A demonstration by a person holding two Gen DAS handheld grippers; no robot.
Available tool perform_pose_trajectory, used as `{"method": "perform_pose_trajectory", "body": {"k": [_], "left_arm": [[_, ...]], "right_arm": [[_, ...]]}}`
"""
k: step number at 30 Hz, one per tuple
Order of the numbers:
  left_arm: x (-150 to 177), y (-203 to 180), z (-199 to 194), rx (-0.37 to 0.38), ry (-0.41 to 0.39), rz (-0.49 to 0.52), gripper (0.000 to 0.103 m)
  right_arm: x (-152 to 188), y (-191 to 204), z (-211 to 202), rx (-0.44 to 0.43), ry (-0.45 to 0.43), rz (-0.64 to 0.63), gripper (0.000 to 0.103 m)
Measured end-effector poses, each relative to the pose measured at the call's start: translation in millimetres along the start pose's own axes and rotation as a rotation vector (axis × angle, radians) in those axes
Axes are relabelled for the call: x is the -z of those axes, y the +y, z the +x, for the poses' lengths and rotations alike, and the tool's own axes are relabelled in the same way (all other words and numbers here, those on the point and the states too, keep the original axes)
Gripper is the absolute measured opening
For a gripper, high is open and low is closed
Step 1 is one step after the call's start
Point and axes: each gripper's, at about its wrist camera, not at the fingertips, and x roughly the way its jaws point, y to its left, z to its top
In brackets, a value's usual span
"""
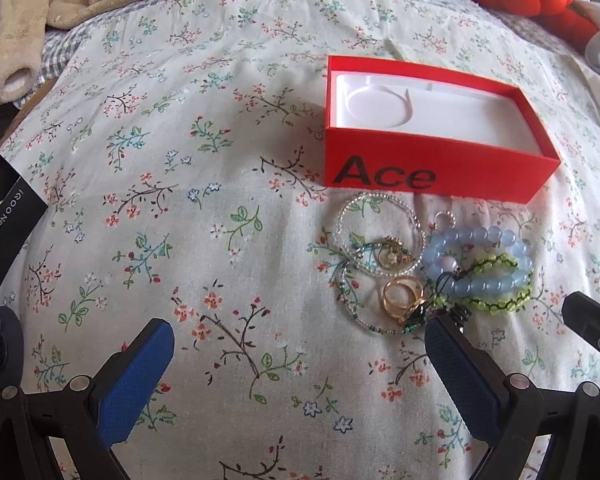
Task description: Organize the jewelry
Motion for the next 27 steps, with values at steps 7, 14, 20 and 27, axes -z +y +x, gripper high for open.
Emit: {"method": "perform_pose_trajectory", "body": {"k": [7, 14, 20, 27], "left_arm": [[-26, 0, -6, 0.021, 0.002, 0.012, 0.103], [-56, 5, 4, 0.107, 0.059, 0.033, 0.102], [-57, 24, 46, 0.248, 0.145, -0.089, 0.080], [-59, 19, 77, 0.335, 0.172, -0.146, 0.050]], "right_arm": [[-20, -5, -7, -0.061, 0.041, 0.028, 0.103], [-52, -3, -7, -0.119, 0.102, -0.011, 0.103], [-58, -9, 24, -0.235, 0.157, 0.031, 0.094], [-54, -16, 64, -0.412, 0.252, 0.110, 0.064]]}}
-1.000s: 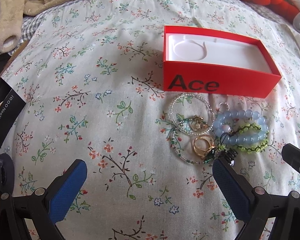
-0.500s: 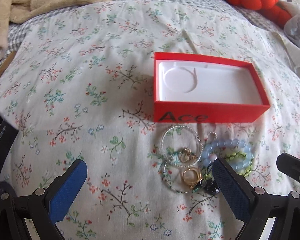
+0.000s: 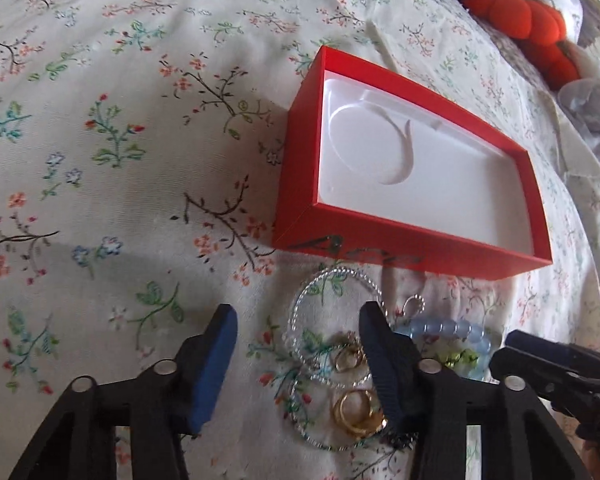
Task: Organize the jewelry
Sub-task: 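Grasp the silver beaded bracelet with the left tool while the right tool grasps the pale blue bead bracelet, then carry both bracelets into the red Ace box and open both tools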
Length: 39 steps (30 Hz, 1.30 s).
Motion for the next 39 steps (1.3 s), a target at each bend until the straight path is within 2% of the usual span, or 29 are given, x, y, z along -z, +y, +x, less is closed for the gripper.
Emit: {"method": "perform_pose_trajectory", "body": {"k": [2, 7, 10, 16, 21, 22, 23, 29, 39], "left_arm": [[-2, -1, 5, -0.006, 0.002, -0.002, 0.043], [-4, -6, 16, -0.051, 0.003, 0.023, 0.030], [-5, -7, 18, -0.075, -0.010, 0.039, 0.021], [-4, -10, 22, -0.095, -0.012, 0.065, 0.004], [-2, -11, 18, -0.104, -0.016, 0.076, 0.001], [-1, -11, 17, -0.104, -0.018, 0.078, 0.000], [-1, -12, 16, -0.104, -0.021, 0.080, 0.000], [6, -17, 2, -0.097, -0.051, 0.103, 0.000], [5, -33, -36, -0.029, -0.132, 0.129, 0.000]], "right_arm": [[-5, -4, 6, -0.035, 0.012, 0.026, 0.052], [-11, 0, 16, -0.063, 0.021, 0.015, 0.037], [-14, 3, 22, -0.039, 0.031, -0.007, 0.027], [-12, 6, 23, -0.025, 0.043, -0.023, 0.020], [-7, -2, 19, -0.025, 0.050, -0.011, 0.020], [-7, -2, 18, -0.026, 0.048, -0.010, 0.018], [-7, -2, 16, -0.029, 0.047, -0.010, 0.012], [-3, 4, 8, -0.036, 0.028, -0.029, 0.012], [1, 25, -29, -0.087, -0.058, -0.086, 0.012]]}}
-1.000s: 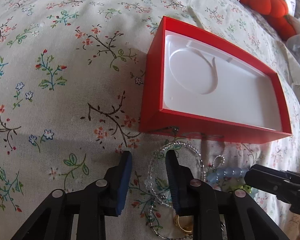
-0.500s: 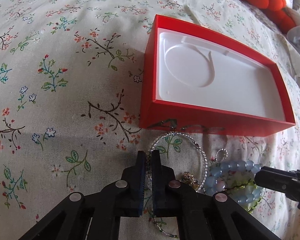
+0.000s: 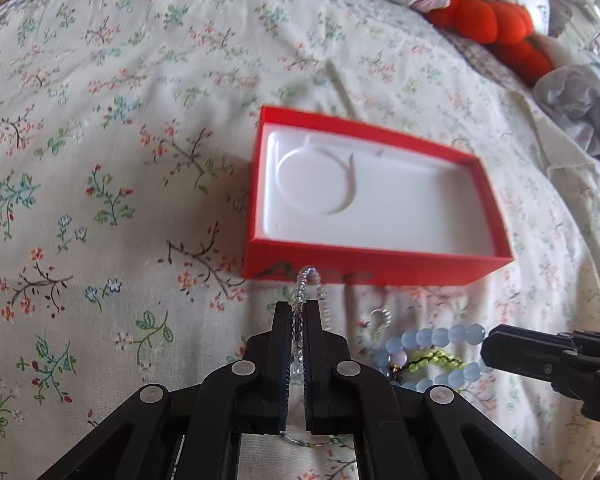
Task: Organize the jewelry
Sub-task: 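Carry both bracelets into the red Ace box and open both tools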
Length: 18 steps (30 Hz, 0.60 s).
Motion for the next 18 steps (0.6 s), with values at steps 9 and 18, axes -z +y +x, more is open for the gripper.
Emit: {"method": "perform_pose_trajectory", "body": {"k": [9, 18], "left_arm": [[-20, -18, -25, 0.094, -0.091, 0.009, 0.000], [-46, -28, -25, 0.217, -0.148, -0.035, 0.000]], "right_arm": [[-16, 23, -30, -0.067, -0.097, -0.026, 0.012], [-39, 33, -49, -0.092, -0.208, -0.006, 0.012]]}}
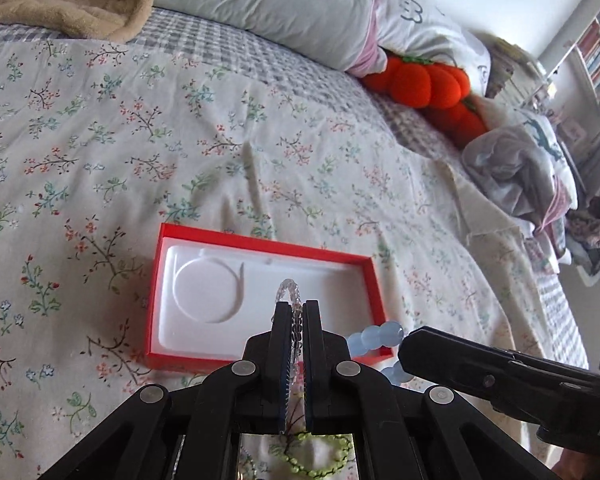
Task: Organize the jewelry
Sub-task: 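Carry both bracelets into the red Ace box and open both tools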
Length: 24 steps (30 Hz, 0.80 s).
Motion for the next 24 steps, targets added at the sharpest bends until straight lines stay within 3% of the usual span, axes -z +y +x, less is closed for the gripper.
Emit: {"method": "perform_pose_trajectory", "body": {"k": [7, 12, 17, 24], "left_arm": [[-10, 20, 27, 0.009, 0.017, -0.063, 0.000], [-5, 44, 46, -0.091, 0.035, -0.106, 0.000], [-4, 43, 50, -0.166, 0.026, -0.059, 0.000], [-2, 37, 53, -0.226, 0.046, 0.000, 0.004]], "right_arm": [[-15, 7, 9, 0.040, -0.064, -0.028, 0.012], [-23, -18, 37, 0.067, -0.040, 0.029, 0.012], [-24, -47, 50, 0.165, -0.025, 0.070, 0.012], [-22, -59, 52, 0.208, -0.026, 0.066, 0.014]]}}
